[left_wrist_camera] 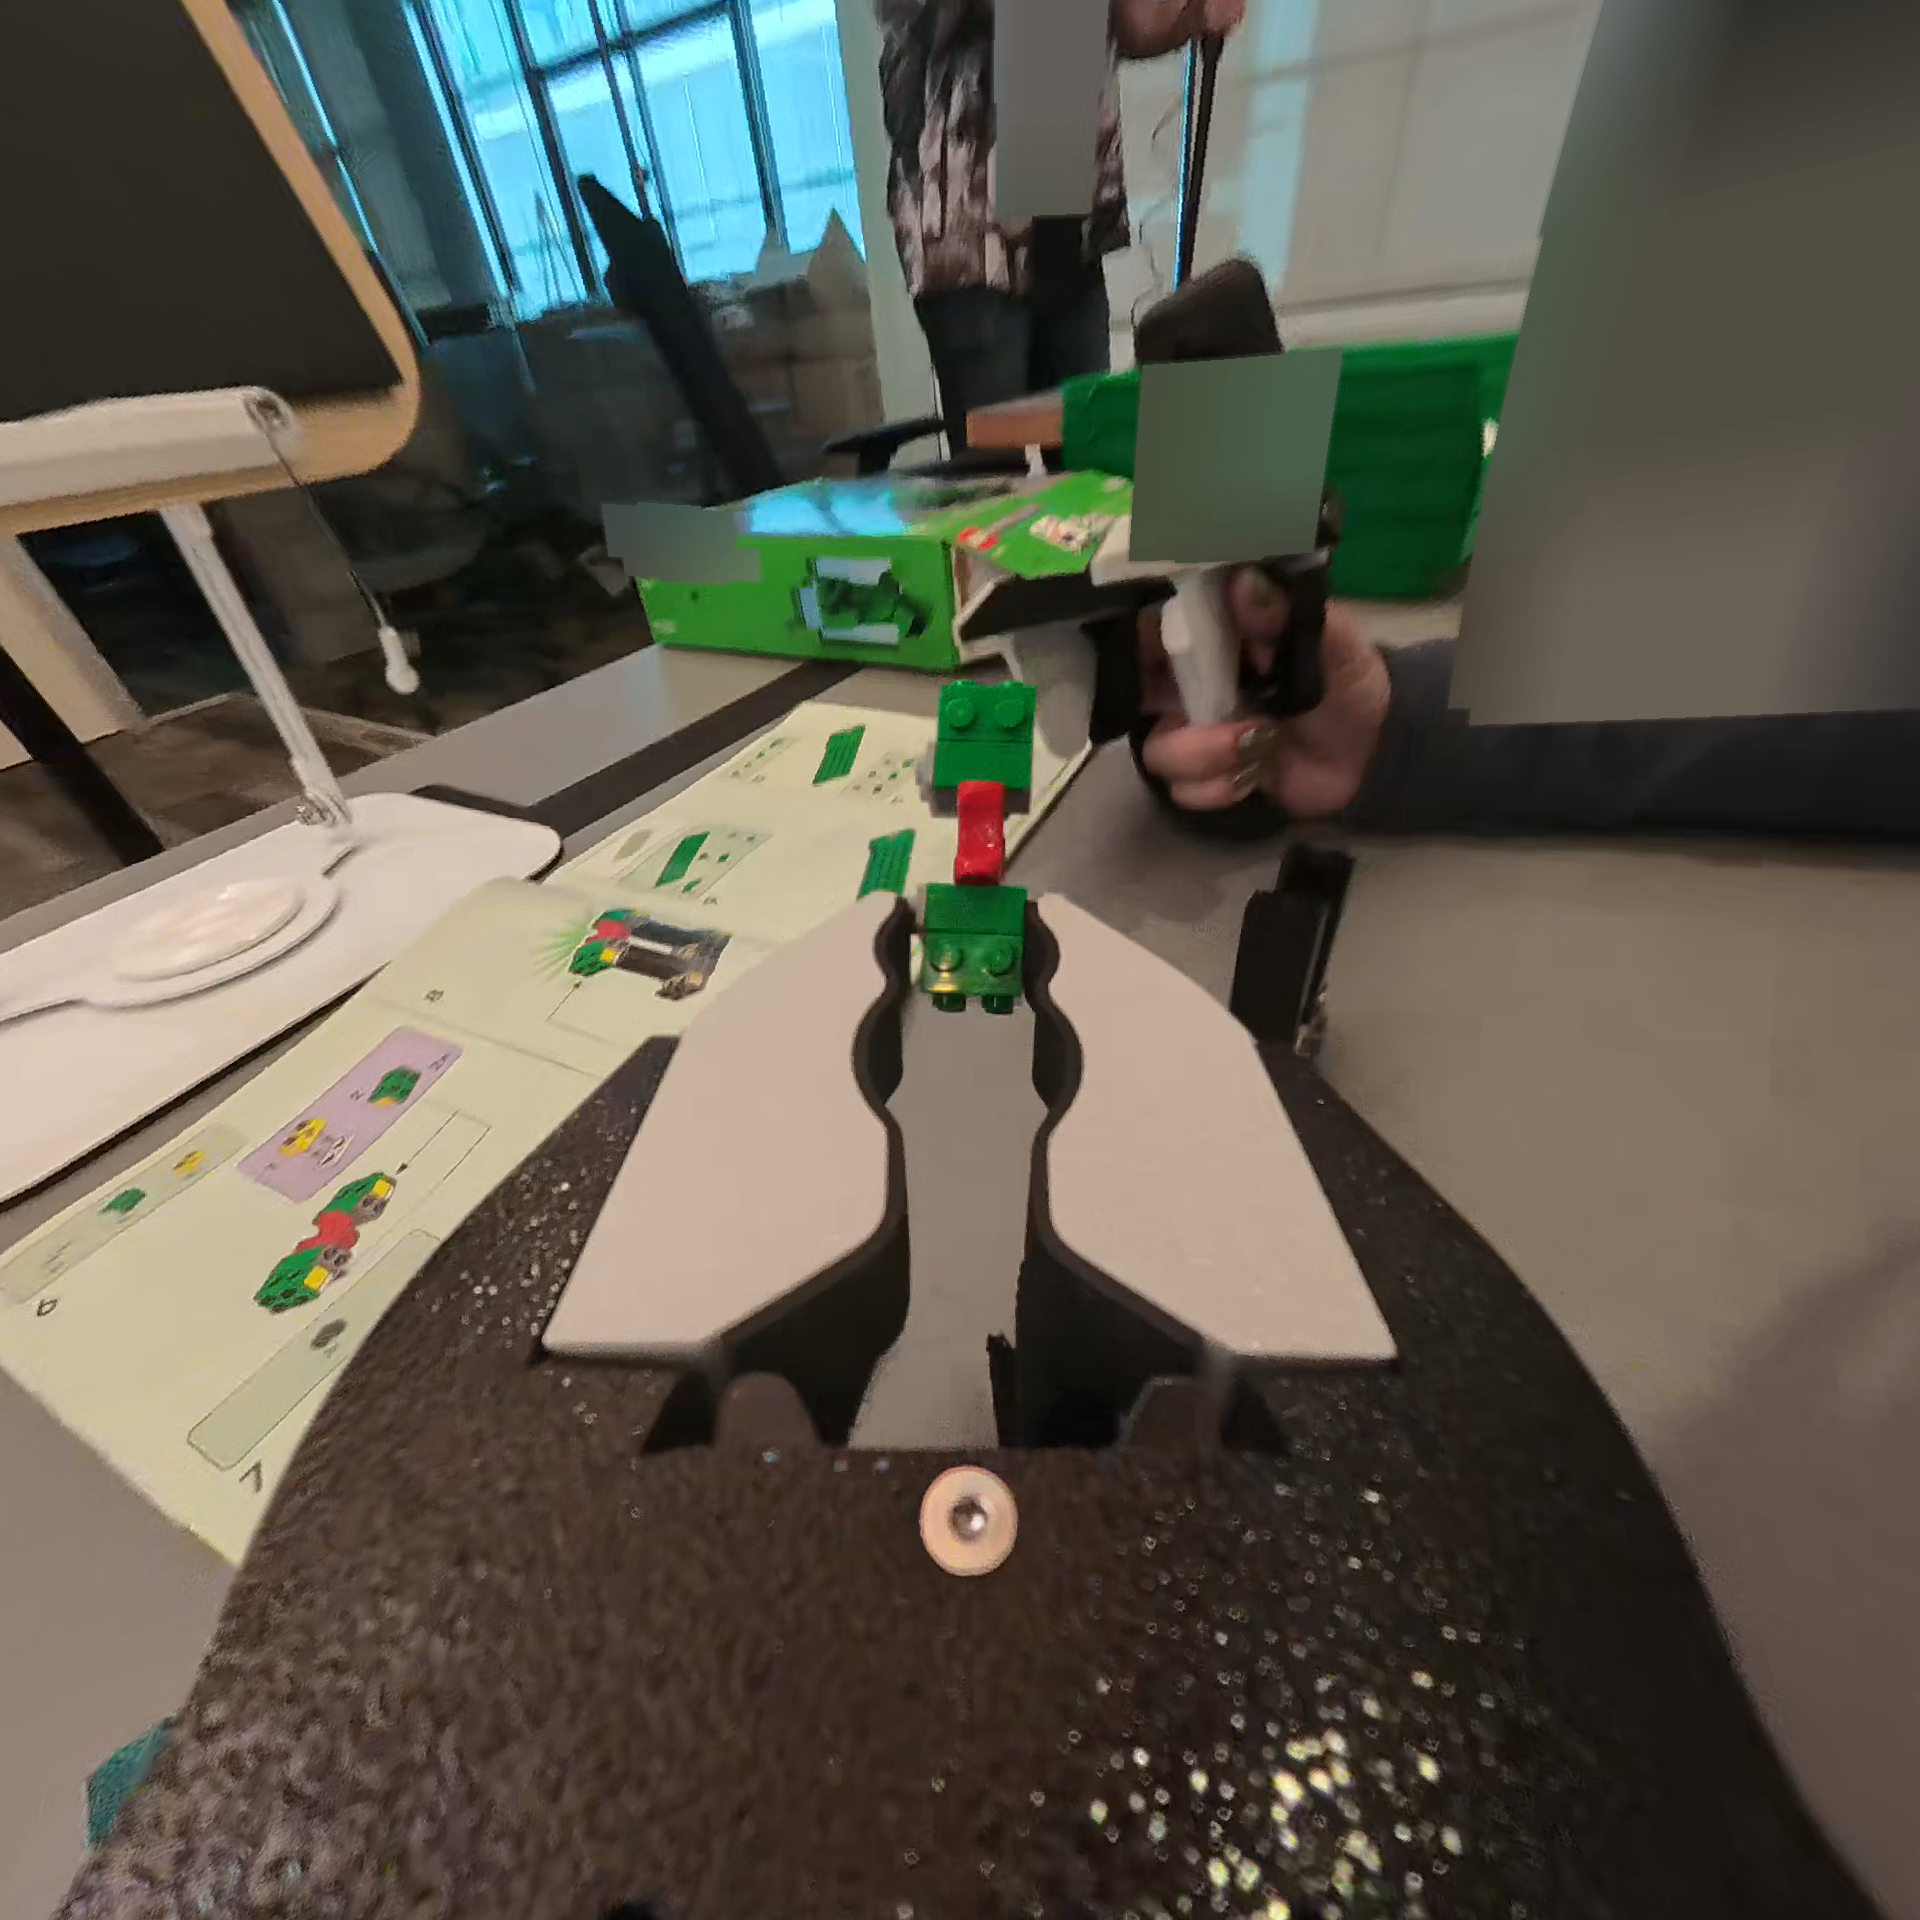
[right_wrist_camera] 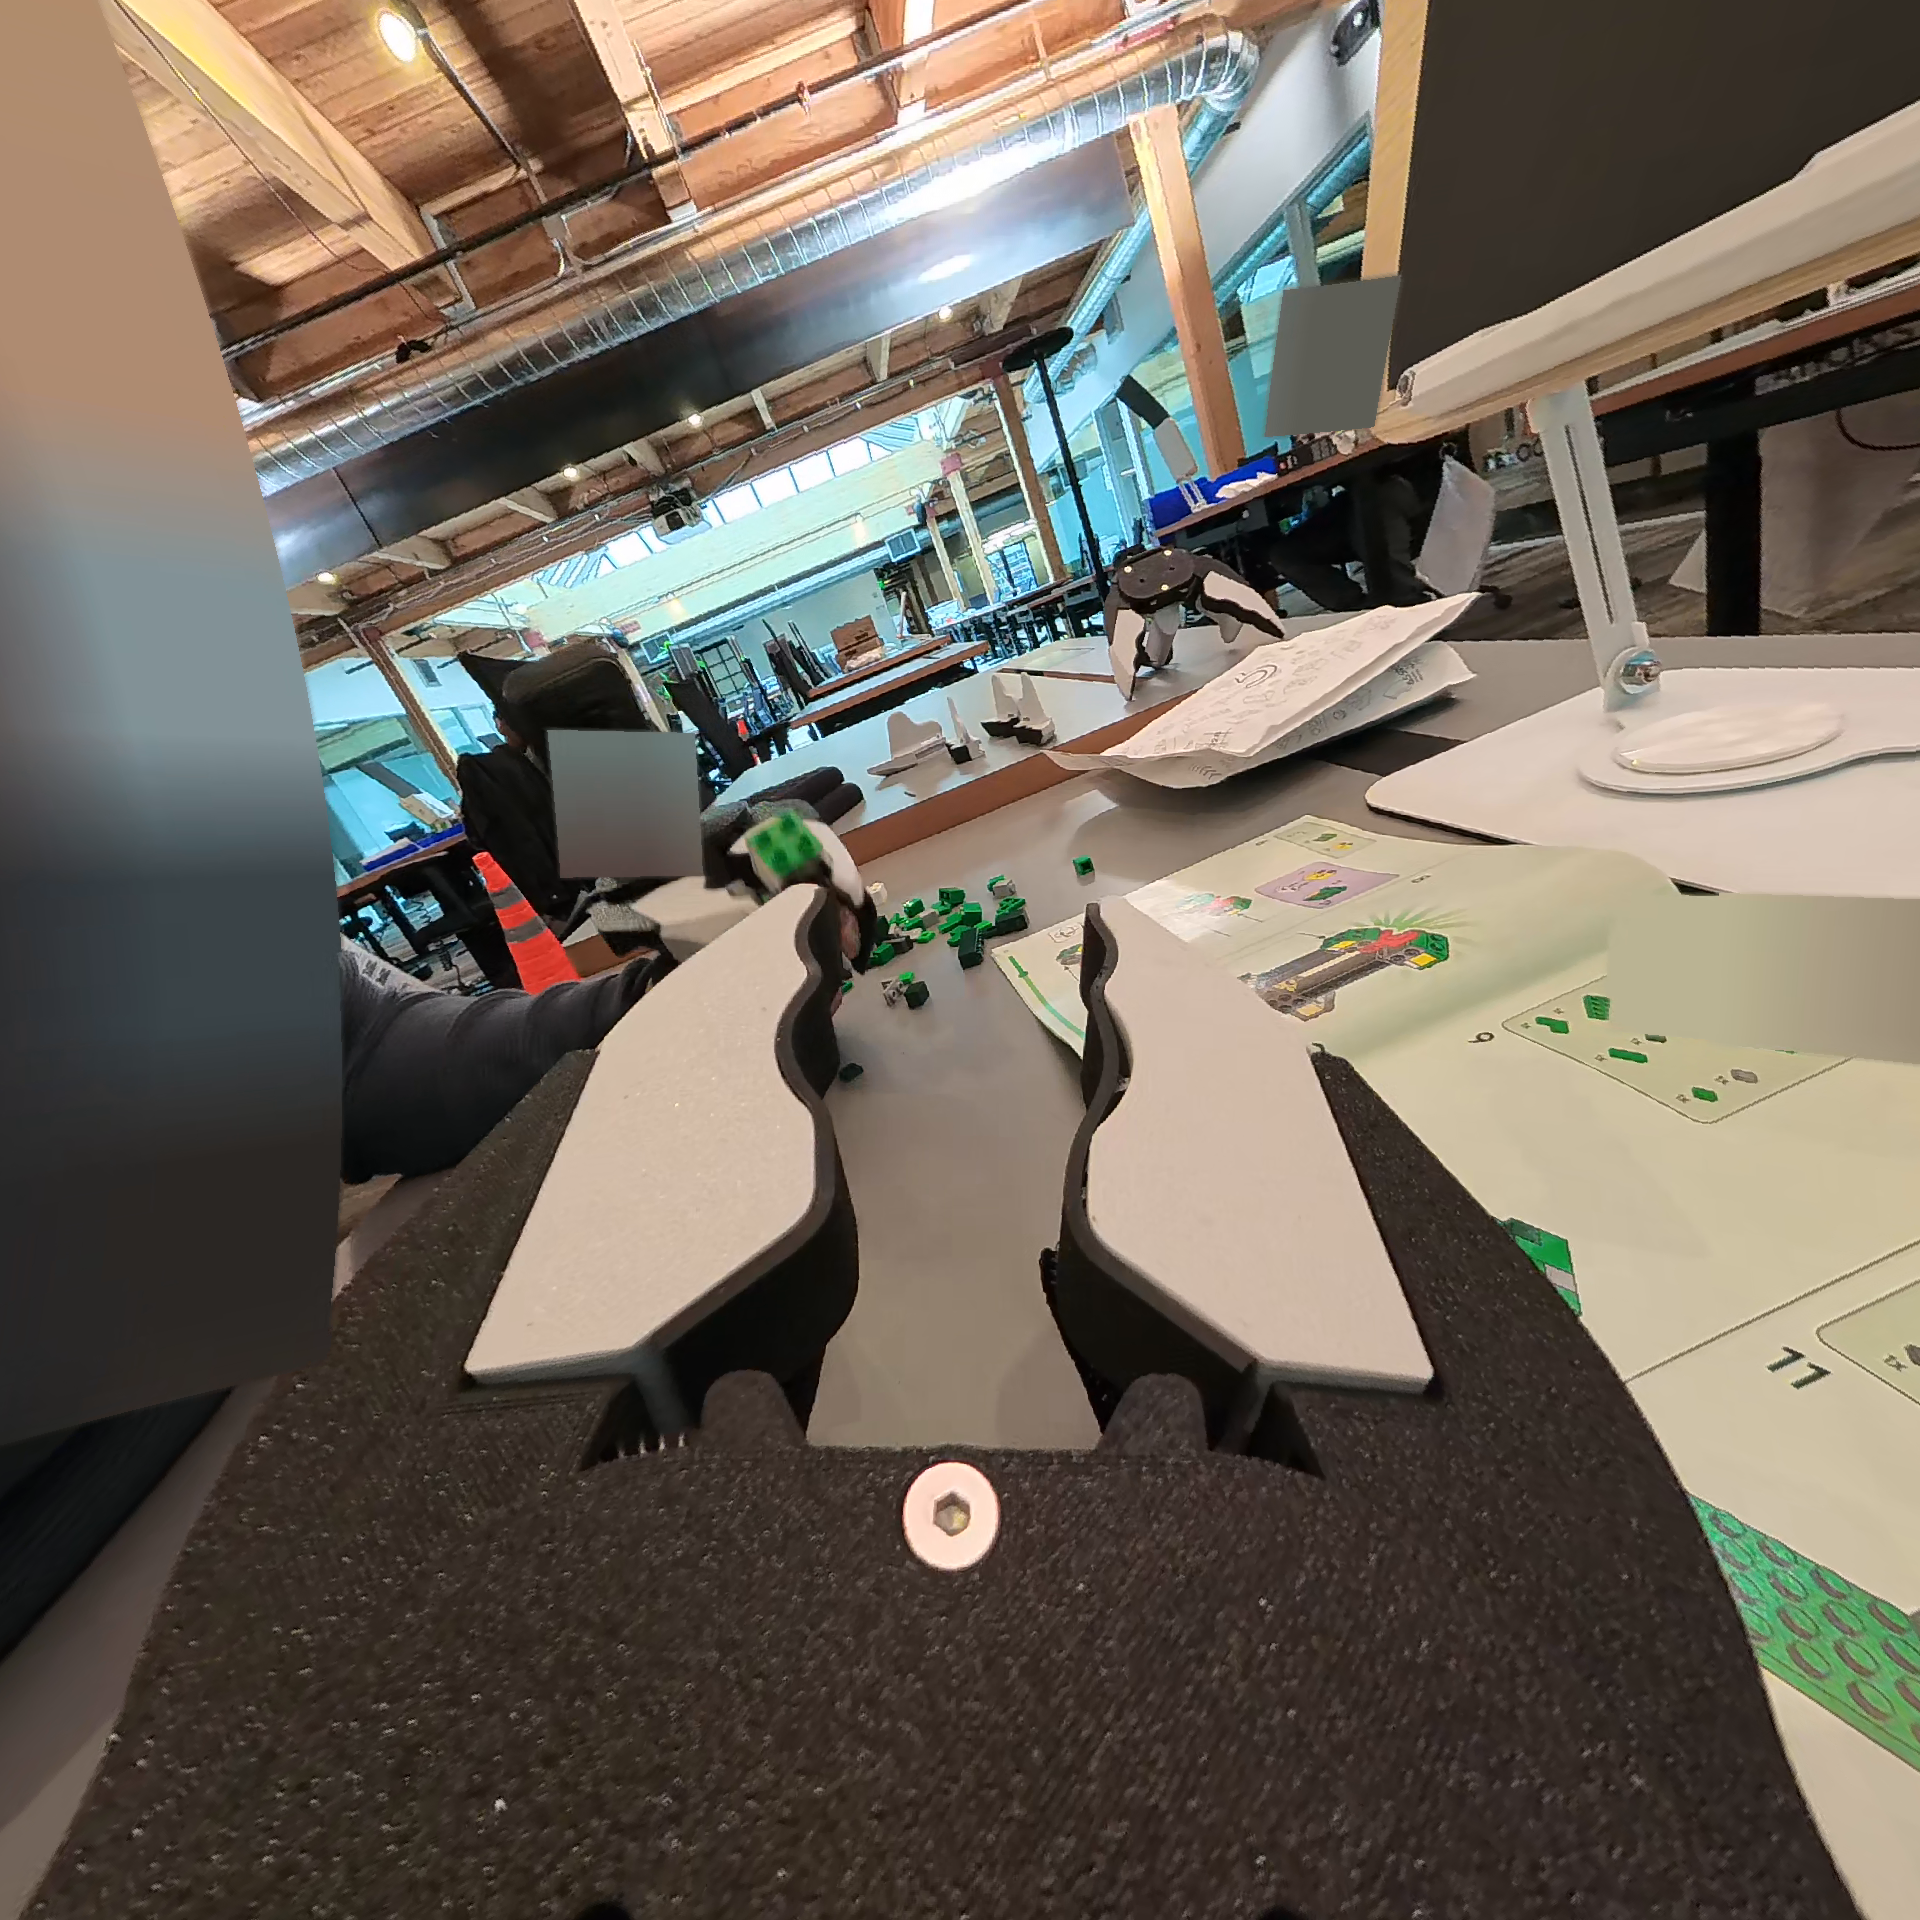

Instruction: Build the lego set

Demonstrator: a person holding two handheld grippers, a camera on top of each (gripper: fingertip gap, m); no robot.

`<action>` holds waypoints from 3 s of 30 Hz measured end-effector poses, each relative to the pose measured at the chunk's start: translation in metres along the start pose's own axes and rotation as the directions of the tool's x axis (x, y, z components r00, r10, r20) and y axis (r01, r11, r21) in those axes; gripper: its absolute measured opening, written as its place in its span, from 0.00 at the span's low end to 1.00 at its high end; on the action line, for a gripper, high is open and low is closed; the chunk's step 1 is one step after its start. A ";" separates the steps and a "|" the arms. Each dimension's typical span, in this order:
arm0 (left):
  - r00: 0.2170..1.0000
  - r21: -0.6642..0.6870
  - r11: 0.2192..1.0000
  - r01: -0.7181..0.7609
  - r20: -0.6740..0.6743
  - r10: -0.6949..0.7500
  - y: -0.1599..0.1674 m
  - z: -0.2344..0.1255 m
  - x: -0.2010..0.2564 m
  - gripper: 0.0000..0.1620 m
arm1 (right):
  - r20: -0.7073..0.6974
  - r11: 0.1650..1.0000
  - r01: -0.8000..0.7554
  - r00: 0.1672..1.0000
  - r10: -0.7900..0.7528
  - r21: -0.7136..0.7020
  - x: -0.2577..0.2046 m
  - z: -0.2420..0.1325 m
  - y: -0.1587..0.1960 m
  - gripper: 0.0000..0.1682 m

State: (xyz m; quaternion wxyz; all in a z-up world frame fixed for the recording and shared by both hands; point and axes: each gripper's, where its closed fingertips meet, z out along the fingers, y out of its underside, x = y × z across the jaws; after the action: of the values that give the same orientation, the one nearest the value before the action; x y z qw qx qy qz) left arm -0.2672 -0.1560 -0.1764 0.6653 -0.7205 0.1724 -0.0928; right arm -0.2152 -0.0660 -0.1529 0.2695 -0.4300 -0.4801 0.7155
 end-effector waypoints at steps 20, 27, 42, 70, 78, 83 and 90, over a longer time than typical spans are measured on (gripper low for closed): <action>0.945 -0.273 0.962 0.017 -0.311 -0.104 -0.016 0.015 0.045 0.12 | -0.061 0.986 0.155 0.985 -0.159 -0.065 -0.010 -0.004 0.007 0.23; 0.920 -0.428 0.893 -0.142 -0.390 -0.040 -0.007 0.025 0.067 0.12 | -0.014 0.983 0.164 0.986 -0.166 -0.082 -0.040 -0.015 0.015 0.24; 0.884 -0.517 0.801 -0.302 -0.466 0.033 -0.008 0.029 0.083 0.12 | 0.156 0.853 0.359 0.933 -0.323 -0.379 -0.095 0.000 0.048 0.21; 0.933 -0.519 0.835 -0.181 -0.360 -0.021 0.049 0.022 0.069 0.37 | 0.082 0.912 0.235 0.972 -0.220 -0.335 -0.075 0.005 0.051 0.12; 0.909 -0.541 0.806 -0.241 -0.416 -0.008 0.071 0.038 0.078 0.37 | 0.096 0.930 0.217 0.976 -0.197 -0.296 -0.076 0.003 0.049 0.12; 0.899 -0.528 0.821 -0.217 -0.436 -0.043 0.073 0.041 0.082 0.32 | 0.105 0.937 0.205 0.978 -0.182 -0.284 -0.077 0.002 0.049 0.12; 0.912 -0.534 0.823 -0.192 -0.407 -0.052 0.074 0.037 0.077 0.30 | 0.084 0.942 0.207 0.978 -0.191 -0.266 -0.073 -0.002 0.044 0.12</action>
State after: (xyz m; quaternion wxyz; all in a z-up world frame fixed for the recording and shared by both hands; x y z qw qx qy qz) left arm -0.1921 -0.1540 -0.2610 0.3756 -0.8421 0.3526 -0.1596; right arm -0.1765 -0.1405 -0.1673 0.2646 -0.3917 -0.6226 0.6236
